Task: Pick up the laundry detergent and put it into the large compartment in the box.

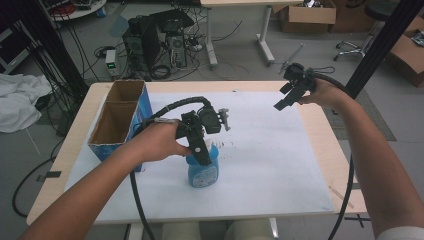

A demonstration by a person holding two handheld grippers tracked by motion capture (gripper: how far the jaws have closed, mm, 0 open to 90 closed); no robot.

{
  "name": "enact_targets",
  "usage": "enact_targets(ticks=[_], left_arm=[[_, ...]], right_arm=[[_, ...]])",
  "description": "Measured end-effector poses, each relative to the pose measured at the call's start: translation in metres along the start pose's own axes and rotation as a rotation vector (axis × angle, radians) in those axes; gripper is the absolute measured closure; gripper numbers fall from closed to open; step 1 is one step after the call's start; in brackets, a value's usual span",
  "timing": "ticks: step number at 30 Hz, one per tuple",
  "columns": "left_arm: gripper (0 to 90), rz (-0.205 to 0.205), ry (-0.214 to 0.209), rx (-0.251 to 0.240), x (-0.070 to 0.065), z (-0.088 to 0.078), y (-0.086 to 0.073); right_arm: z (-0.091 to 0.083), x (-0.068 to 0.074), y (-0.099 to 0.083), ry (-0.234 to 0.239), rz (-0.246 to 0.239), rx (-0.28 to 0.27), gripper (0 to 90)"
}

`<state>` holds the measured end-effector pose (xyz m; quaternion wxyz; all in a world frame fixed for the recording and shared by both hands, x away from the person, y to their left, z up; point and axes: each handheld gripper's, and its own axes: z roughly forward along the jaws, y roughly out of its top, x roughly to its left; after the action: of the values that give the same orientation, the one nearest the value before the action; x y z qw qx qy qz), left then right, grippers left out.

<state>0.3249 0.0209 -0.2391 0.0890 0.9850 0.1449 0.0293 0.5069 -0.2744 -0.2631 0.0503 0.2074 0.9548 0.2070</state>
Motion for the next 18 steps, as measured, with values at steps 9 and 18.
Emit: enact_targets(ticks=[9,18], left_arm=[[18.6,-0.005,-0.005,0.015,0.005,0.013,0.001],[18.5,-0.02,-0.011,0.027,0.006,0.027,0.0]], right_arm=[[0.0,0.0,0.0,0.001,-0.002,0.002,17.7],[0.002,0.0,0.0,0.003,-0.002,0.008,17.6]])
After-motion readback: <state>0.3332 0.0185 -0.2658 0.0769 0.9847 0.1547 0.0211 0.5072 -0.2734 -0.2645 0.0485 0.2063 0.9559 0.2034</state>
